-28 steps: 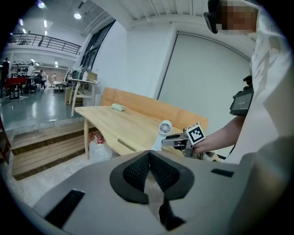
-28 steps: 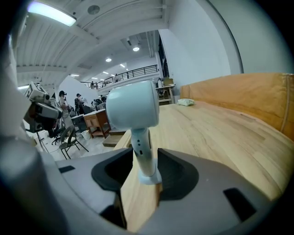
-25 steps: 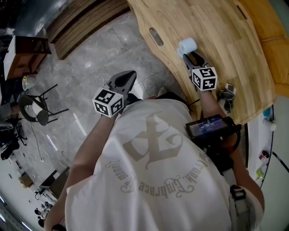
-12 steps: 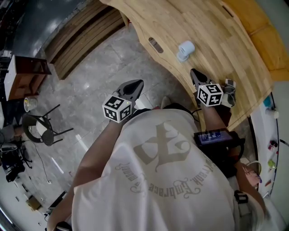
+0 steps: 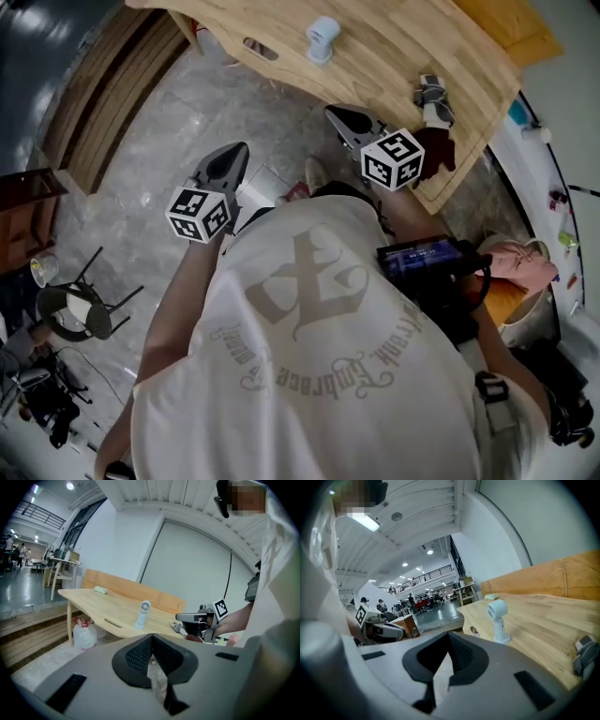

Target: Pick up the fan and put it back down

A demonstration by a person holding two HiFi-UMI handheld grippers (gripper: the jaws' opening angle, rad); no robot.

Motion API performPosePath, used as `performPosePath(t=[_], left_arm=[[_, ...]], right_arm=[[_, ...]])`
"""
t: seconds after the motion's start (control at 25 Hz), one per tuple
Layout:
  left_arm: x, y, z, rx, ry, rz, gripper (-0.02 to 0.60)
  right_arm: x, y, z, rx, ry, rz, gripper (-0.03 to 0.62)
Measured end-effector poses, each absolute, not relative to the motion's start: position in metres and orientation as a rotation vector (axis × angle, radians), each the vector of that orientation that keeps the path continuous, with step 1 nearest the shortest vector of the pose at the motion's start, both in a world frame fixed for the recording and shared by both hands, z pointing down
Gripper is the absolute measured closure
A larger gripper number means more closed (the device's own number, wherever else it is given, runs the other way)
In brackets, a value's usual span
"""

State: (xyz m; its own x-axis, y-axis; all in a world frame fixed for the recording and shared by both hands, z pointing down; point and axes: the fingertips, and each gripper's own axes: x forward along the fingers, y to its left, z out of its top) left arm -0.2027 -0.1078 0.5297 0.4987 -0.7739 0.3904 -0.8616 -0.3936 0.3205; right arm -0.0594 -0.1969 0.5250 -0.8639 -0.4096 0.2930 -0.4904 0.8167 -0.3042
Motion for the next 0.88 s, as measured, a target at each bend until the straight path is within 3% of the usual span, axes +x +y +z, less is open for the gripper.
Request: performPosePath(t=[0.88], left_arm=[[-0.162,-0.049,0.524,2.444,-1.129,0.249,0.571]], right_arm=[[-0.028,-0.086,0.511,0.883,-2.82,0.564,0.58]])
